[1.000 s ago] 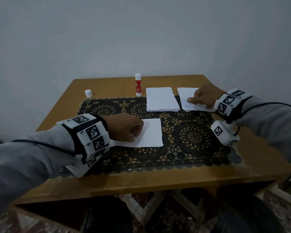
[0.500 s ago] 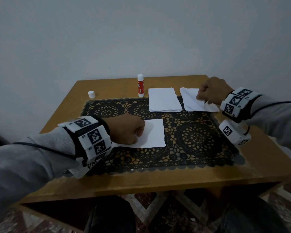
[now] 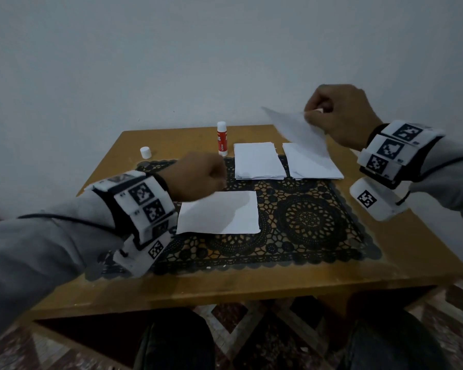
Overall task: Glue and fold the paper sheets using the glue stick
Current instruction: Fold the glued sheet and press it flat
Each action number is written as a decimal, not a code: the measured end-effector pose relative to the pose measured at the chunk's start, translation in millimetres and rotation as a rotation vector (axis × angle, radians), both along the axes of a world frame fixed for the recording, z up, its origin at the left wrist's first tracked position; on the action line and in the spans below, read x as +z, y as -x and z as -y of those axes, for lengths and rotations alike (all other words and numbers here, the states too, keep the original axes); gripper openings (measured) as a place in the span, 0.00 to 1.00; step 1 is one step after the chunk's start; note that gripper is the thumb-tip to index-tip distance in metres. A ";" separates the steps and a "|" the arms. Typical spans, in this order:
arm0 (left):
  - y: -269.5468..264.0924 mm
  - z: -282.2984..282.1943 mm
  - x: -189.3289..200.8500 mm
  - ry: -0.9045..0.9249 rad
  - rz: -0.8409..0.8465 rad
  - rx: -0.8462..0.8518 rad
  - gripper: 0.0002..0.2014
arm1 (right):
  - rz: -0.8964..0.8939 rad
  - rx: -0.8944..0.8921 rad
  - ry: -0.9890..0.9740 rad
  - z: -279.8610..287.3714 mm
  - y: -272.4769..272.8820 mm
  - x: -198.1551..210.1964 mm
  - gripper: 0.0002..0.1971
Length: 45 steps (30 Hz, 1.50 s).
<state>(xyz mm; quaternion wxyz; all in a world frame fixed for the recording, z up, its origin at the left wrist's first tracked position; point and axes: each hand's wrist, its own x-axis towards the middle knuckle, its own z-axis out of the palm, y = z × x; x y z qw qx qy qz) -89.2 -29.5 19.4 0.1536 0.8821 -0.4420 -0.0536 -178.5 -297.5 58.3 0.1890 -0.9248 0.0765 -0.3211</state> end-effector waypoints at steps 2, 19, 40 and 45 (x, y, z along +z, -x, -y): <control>-6.3 -0.4 12.5 0.181 -0.148 0.128 0.17 | 0.044 0.109 -0.186 -22.9 5.3 11.5 0.02; -13.3 -39.0 -6.2 0.389 -0.698 0.294 0.11 | -0.453 -0.022 -0.872 -95.4 5.8 -14.7 0.05; -39.0 -54.7 -28.8 0.140 -0.559 0.437 0.16 | -0.745 0.081 -1.075 -94.9 -9.0 -57.7 0.08; -32.2 -53.4 -28.6 -0.053 -0.425 0.407 0.18 | -0.814 0.023 -0.851 -98.7 -9.9 -59.3 0.09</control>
